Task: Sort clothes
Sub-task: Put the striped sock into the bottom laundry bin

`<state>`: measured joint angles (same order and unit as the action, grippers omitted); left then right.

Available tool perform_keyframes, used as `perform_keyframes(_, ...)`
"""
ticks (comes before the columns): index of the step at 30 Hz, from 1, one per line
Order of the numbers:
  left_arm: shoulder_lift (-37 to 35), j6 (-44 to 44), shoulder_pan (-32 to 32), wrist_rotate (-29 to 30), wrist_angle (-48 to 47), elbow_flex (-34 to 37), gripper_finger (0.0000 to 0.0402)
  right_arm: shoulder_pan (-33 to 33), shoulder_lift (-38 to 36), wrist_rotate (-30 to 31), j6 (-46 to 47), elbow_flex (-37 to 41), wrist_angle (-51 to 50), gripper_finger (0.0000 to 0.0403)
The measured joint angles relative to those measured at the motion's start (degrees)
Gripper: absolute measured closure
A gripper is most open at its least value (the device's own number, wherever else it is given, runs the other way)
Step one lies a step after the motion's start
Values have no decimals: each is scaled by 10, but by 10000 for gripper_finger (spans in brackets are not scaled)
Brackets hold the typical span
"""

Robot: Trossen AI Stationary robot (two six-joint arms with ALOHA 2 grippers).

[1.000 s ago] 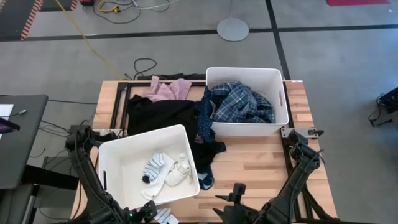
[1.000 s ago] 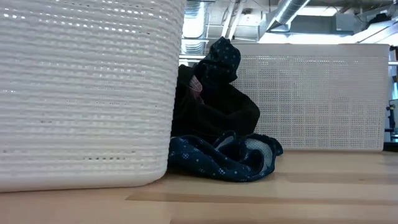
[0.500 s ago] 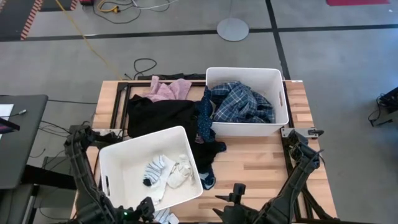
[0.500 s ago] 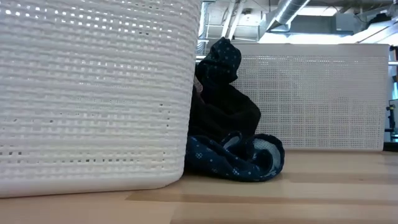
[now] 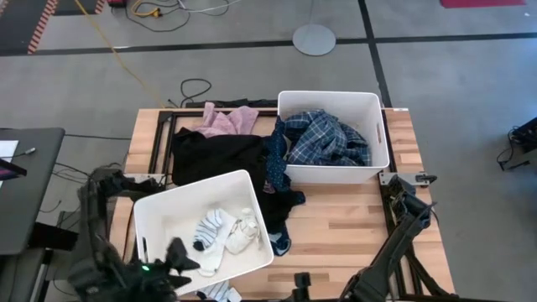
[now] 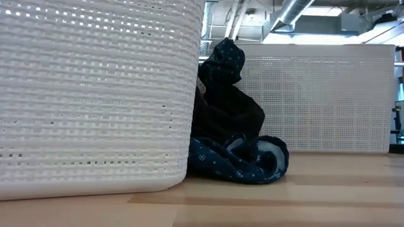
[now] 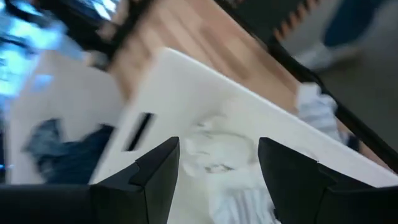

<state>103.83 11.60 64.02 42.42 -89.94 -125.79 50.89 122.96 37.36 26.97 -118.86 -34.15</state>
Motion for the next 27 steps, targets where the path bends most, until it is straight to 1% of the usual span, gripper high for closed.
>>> perform_keyframes(2, -18, 8, 11, 39, 1, -13, 187, -6, 0, 0, 3, 36, 46, 180)
perform_keyframes(5, -46, 34, 25, 93, -1, -13, 187, -13, 0, -1, 19, 103, 131, 180)
perform_keyframes(9, -79, 67, 38, 134, -1, -13, 187, -31, 12, -2, 41, 185, 270, 180)
perform_keyframes(11, -90, 74, 40, 146, -2, -13, 187, -40, 31, -11, 45, 201, 311, 180)
perform_keyframes(15, -96, 80, 43, 147, -1, -13, 187, -59, 82, -43, 41, 199, 383, 180)
perform_keyframes(18, -97, 79, 43, 147, -1, -13, 187, -71, 113, -50, 40, 184, 401, 180)
perform_keyframes(22, -97, 85, 42, 147, -1, -12, 187, -85, 161, -52, 32, 144, 421, 180)
perform_keyframes(24, -97, 90, 42, 147, -1, -12, 187, -93, 190, -54, 27, 114, 433, 180)
perform_keyframes(27, -97, 101, 42, 147, 0, -8, 187, -103, 234, -50, 21, 60, 425, 180)
